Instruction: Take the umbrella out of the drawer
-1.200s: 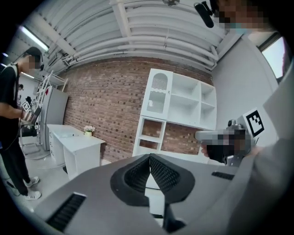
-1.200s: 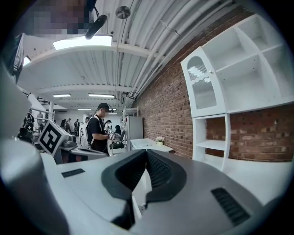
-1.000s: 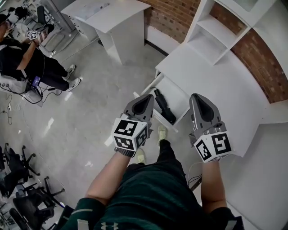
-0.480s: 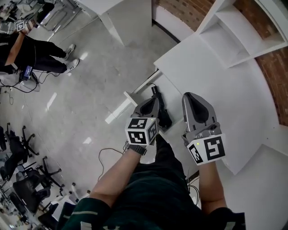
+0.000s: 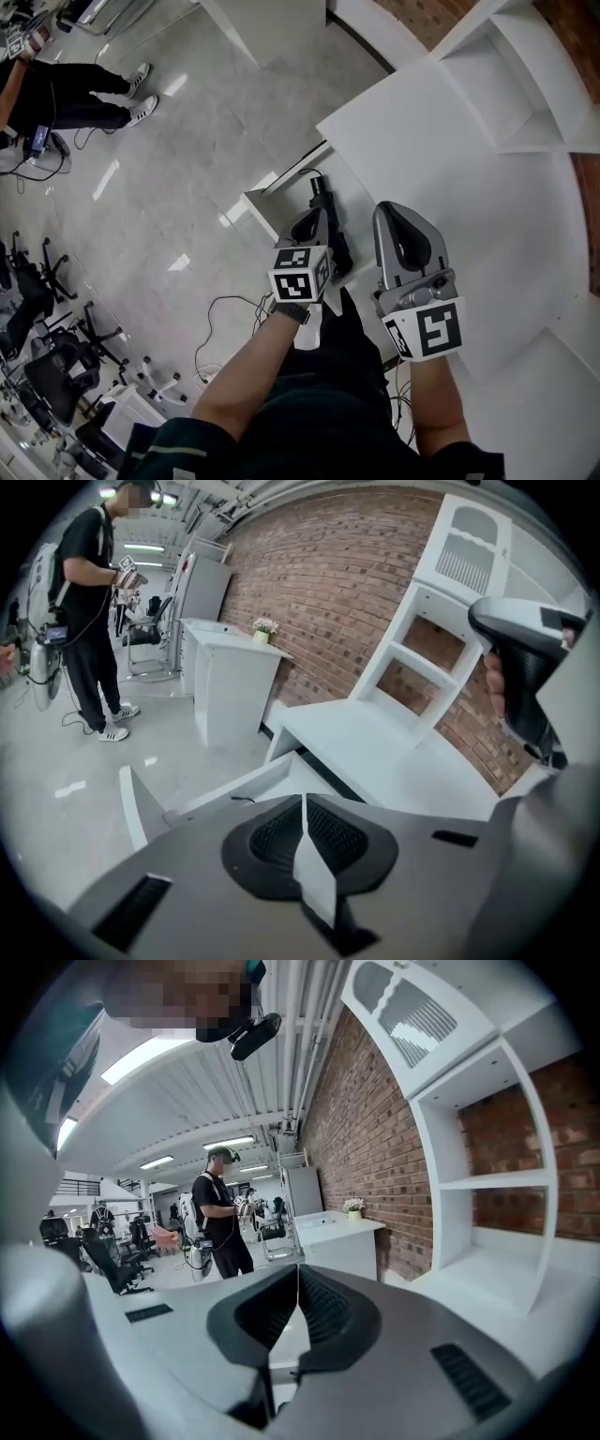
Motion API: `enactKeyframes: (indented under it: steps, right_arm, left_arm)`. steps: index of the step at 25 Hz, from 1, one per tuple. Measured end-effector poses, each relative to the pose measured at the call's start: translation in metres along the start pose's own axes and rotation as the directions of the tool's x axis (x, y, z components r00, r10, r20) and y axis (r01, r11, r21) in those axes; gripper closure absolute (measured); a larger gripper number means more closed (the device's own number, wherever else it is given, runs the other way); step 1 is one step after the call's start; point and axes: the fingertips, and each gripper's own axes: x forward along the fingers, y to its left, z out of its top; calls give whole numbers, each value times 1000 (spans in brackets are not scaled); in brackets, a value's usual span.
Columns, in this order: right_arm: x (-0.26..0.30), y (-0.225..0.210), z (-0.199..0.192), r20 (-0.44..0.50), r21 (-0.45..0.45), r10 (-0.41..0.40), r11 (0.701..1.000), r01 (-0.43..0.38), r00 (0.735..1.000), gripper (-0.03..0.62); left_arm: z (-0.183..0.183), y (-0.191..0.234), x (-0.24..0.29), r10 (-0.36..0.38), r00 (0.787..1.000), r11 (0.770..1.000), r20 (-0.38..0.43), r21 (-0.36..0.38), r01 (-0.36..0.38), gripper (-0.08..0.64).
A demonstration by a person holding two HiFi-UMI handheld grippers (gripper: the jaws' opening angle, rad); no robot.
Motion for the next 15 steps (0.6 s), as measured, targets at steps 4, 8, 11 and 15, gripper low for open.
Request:
enactKeyframes:
  steps: [4,8,11,15]
  right_arm:
    - [10,-6,-14,-15,13,24,1000,-24,1000,588]
    - [15,-19,-24,-30,30,31,999,-30,999,588]
    - [18,-28,-28,-35,46,27,999,-26,999,588]
    - [23,-35,-31,-32,56,36,998,-34,999,588]
  left_arm:
    - [-24,11,30,39,997,999,-70,-14,-40,549]
    - [-50,23,57,98,985,994,-142,-28,-103,454]
    - [-65,32,71,138,972,988,-189,-35,-148,387]
    - [-77,42,89,189,952,975,-241,-71,-212,333]
